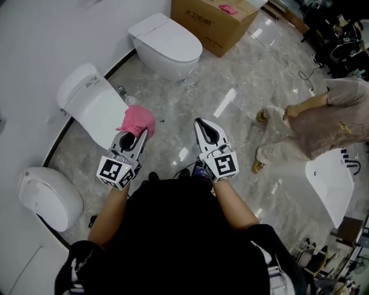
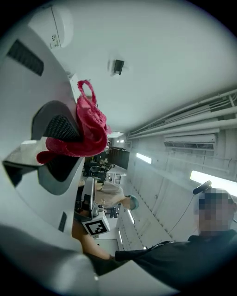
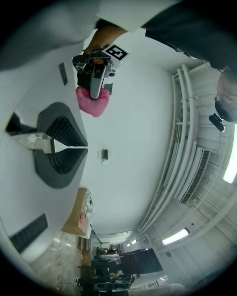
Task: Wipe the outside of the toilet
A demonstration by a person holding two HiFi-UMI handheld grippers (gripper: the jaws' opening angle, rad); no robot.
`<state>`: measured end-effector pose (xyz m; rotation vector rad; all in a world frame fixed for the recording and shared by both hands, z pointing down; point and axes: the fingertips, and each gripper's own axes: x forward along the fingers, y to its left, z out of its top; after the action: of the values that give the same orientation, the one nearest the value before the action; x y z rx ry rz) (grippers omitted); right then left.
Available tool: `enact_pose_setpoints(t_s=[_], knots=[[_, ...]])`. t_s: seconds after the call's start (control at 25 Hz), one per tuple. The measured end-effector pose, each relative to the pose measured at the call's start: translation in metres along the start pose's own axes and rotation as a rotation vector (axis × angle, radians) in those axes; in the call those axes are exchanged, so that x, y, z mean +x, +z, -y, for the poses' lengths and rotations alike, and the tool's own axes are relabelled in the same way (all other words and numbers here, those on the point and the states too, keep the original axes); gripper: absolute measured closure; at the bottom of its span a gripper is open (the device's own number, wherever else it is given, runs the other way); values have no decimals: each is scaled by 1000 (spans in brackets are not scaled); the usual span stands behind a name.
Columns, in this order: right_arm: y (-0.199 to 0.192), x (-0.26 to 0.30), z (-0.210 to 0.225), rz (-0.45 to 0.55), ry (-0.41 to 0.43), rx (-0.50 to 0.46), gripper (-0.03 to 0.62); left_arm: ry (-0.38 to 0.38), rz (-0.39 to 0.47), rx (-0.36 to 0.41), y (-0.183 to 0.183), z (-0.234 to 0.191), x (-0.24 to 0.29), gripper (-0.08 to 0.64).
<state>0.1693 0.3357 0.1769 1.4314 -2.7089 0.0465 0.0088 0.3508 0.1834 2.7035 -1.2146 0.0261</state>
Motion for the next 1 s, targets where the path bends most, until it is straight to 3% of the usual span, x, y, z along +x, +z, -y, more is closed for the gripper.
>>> enact_pose_setpoints(t_s=[0.24,0.56,0.76,0.92,1.0], knots=[[-14,-14,10,-46,-1,16,555,-30,7,1,5,10,4,480],[-5,-17,22,-18,25,44,554,-49,-15,4,3,18,22,480],[-10,-20,49,-15,12,30,555,-16,-24,9,7,18,36,480],[-7,-22,65,-12,18,40,554,5,-25,56,14,26,47,480],[-7,-24,72,-10,18,58,555,24,-24,37,11,26,52,480]])
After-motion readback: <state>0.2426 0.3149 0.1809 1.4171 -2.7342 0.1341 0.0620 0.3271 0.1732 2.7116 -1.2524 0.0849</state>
